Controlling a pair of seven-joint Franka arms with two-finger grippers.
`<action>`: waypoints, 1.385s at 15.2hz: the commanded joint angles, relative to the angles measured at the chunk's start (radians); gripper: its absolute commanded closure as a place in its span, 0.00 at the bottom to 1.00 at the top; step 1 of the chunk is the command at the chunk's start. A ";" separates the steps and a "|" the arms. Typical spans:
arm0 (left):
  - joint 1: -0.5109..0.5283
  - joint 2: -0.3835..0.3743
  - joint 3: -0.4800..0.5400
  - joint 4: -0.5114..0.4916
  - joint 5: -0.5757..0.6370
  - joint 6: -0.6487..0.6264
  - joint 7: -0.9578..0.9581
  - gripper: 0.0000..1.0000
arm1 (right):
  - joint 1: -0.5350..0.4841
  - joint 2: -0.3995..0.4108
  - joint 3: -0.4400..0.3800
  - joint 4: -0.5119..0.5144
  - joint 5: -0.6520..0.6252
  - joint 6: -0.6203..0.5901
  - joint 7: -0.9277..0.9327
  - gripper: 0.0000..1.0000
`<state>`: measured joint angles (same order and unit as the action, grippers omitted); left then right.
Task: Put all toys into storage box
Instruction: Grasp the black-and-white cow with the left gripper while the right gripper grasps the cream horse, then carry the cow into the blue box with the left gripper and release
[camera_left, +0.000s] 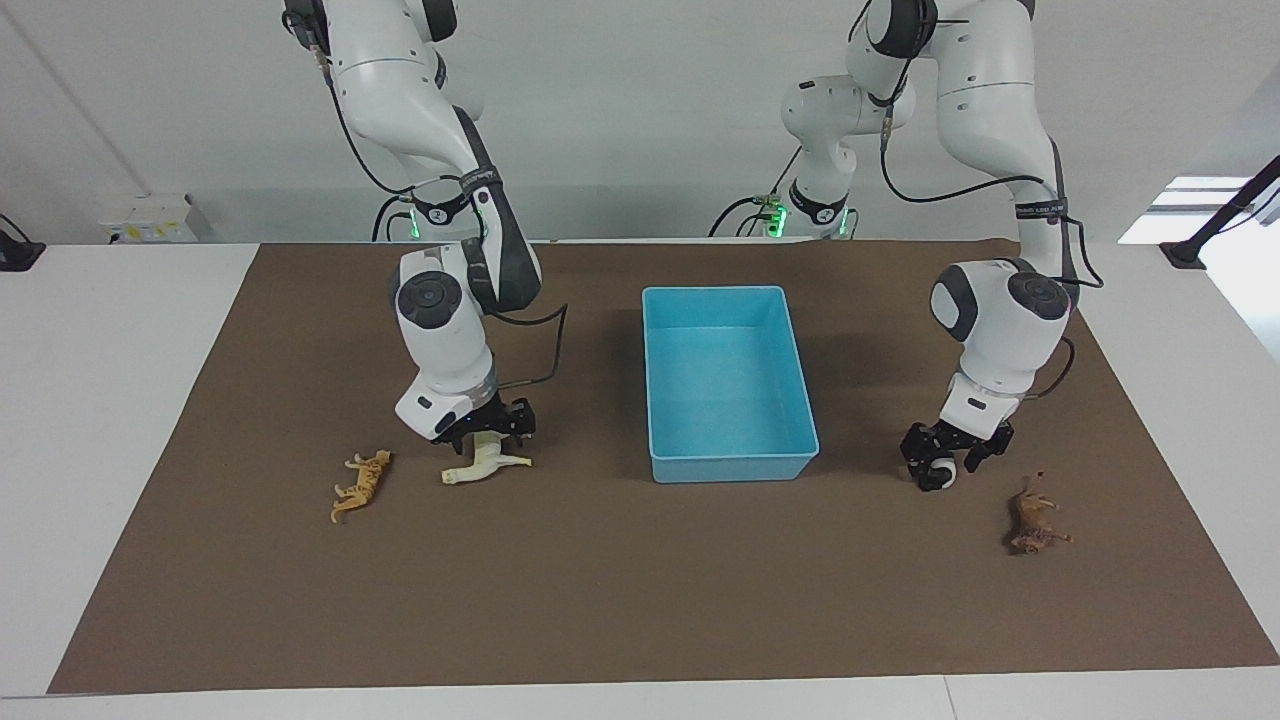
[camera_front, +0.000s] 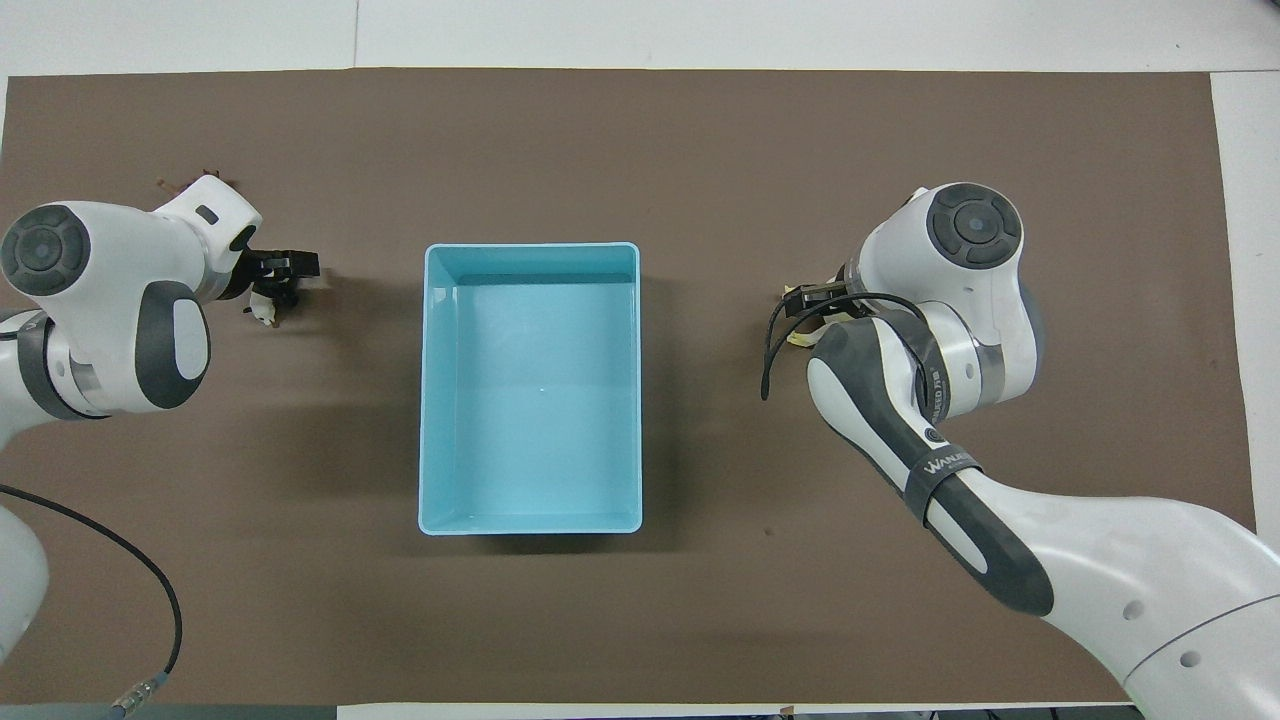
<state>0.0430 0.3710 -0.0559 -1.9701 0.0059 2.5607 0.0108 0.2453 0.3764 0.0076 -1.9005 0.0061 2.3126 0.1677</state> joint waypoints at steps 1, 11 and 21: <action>-0.002 0.003 0.002 -0.012 0.009 0.024 0.000 0.20 | -0.001 0.024 0.002 -0.008 0.003 0.050 0.009 0.06; -0.009 -0.014 0.002 0.221 0.002 -0.316 -0.026 0.79 | 0.003 0.025 0.002 0.020 0.003 0.018 0.021 1.00; -0.452 -0.181 -0.009 0.243 0.002 -0.585 -0.721 0.57 | 0.009 -0.050 -0.001 0.392 0.005 -0.421 0.026 1.00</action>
<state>-0.3488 0.2375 -0.0868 -1.6196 0.0038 1.9083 -0.6459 0.2523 0.3510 0.0060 -1.5622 0.0064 1.9628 0.1740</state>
